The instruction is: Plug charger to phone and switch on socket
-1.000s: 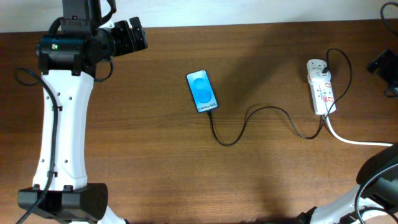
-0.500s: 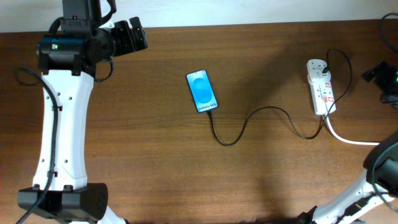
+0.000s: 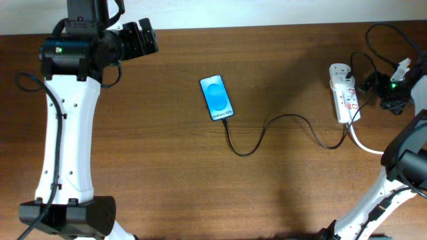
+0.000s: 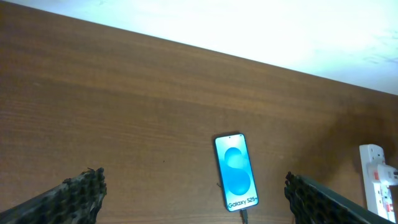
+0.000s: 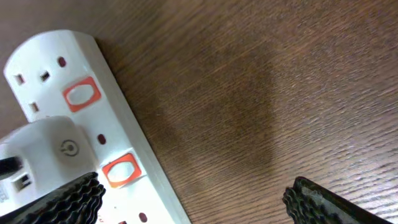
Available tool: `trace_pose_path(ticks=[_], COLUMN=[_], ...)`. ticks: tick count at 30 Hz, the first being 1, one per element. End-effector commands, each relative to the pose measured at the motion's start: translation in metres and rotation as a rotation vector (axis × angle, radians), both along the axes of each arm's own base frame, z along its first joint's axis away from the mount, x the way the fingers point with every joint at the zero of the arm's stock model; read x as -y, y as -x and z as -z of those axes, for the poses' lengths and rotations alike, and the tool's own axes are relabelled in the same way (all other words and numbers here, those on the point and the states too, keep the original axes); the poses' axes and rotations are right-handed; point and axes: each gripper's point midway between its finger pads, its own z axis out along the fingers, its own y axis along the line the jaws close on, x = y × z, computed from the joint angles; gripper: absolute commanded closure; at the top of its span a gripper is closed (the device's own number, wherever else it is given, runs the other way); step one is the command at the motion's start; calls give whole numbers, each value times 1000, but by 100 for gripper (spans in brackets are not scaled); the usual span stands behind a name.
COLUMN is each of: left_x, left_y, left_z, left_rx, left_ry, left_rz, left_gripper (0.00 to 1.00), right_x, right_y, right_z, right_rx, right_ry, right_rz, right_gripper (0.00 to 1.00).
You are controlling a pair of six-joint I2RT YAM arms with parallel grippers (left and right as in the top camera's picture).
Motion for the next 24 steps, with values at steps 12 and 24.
trace_pose_path(ticks=[12, 24], left_x=[-1, -1], left_y=[0, 0], left_z=[-6, -7], left_rx=[18, 18], left_ry=[-2, -2], left_rz=[9, 9], left_gripper=[1, 1], right_x=[-5, -18], right_y=[3, -3], right_z=[25, 25], right_rx=[-56, -59], right_ry=[-2, -1], right_rz=[-17, -50], right_gripper=[2, 2])
